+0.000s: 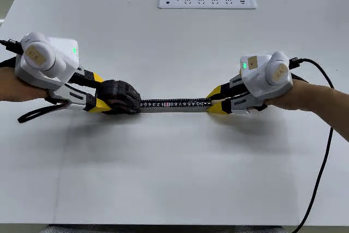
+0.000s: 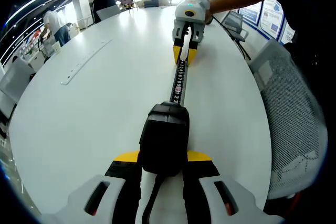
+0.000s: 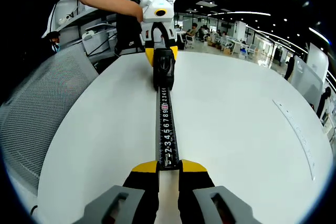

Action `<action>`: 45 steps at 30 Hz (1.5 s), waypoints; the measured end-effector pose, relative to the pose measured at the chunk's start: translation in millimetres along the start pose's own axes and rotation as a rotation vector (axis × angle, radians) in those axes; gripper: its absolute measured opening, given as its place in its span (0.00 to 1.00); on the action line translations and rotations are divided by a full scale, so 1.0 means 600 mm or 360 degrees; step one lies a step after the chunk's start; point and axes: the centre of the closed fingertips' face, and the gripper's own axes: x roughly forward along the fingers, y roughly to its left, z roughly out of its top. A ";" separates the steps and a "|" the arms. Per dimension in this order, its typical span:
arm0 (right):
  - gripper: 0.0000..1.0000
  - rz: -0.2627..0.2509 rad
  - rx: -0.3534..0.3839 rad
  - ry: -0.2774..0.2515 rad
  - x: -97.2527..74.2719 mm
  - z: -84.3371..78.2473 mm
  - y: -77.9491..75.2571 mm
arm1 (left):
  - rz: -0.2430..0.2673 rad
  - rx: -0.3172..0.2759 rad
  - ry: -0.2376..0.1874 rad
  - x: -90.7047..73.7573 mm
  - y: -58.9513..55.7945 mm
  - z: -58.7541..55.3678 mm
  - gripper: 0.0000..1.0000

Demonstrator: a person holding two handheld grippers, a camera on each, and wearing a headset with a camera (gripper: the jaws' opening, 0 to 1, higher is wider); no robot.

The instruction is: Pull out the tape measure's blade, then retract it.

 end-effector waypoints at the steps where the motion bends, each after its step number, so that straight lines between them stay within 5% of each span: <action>1: 0.10 0.0003 0.0005 0.0001 -0.001 -0.001 0.000 | -0.0001 0.0000 0.0001 0.000 0.000 0.000 0.24; 45: 0.10 -0.0012 0.0094 0.0057 -0.065 -0.061 0.001 | -0.0003 0.0005 0.0024 0.001 -0.001 0.000 0.24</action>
